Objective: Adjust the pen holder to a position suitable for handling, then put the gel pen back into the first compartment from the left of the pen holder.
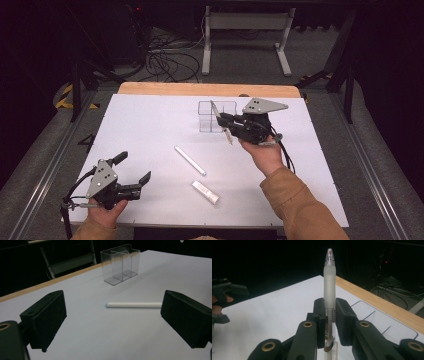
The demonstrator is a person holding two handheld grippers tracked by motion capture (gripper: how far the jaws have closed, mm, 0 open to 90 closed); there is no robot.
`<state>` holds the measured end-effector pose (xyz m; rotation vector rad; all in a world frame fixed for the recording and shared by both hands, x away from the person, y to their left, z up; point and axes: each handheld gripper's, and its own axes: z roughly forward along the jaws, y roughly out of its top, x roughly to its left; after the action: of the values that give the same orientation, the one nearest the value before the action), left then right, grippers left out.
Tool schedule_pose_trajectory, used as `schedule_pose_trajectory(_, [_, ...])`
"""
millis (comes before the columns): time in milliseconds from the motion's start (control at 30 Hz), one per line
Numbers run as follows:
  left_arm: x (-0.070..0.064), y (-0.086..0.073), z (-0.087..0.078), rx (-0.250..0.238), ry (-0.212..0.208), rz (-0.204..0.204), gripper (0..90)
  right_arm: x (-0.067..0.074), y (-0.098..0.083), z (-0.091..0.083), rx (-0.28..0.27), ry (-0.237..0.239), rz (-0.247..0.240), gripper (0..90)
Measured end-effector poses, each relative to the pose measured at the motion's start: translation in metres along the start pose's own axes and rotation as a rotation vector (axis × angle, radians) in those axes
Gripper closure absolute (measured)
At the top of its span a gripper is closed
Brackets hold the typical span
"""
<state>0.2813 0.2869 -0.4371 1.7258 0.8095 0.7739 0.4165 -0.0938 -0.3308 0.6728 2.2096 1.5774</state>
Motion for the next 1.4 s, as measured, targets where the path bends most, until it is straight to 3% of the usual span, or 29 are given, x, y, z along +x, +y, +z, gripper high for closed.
schedule_pose_trajectory(200, [0.001,-0.001,-0.001,0.001,0.004,-0.001,7.1,-0.004,0.006,0.007,-0.022,-0.02,0.007,79.1])
schedule_pose_trajectory(767, [0.001,-0.001,-0.002,0.002,0.005,-0.001,7.2,-0.007,0.008,0.018,-0.05,-0.062,-0.034,79.1])
schedule_pose_trajectory(900, [0.001,-0.001,-0.002,0.002,0.007,0.001,7.2,-0.011,0.009,0.027,-0.084,-0.074,-0.053,79.1])
schedule_pose_trajectory(1000, [0.002,-0.002,-0.002,0.001,0.007,0.0,7.2,-0.012,0.009,0.038,-0.135,-0.092,-0.109,79.1])
schedule_pose_trajectory(1100, [0.002,-0.002,-0.002,0.0,0.007,0.0,7.2,-0.013,0.008,0.043,-0.15,-0.095,-0.121,79.1])
schedule_pose_trajectory(1333, [0.001,-0.002,-0.002,0.0,0.005,-0.001,7.2,-0.019,0.004,0.06,-0.193,-0.097,-0.104,79.1])
schedule_pose_trajectory(1400, [0.001,-0.002,-0.002,0.001,0.002,-0.003,7.2,-0.025,0.001,0.067,-0.207,-0.092,-0.071,79.0])
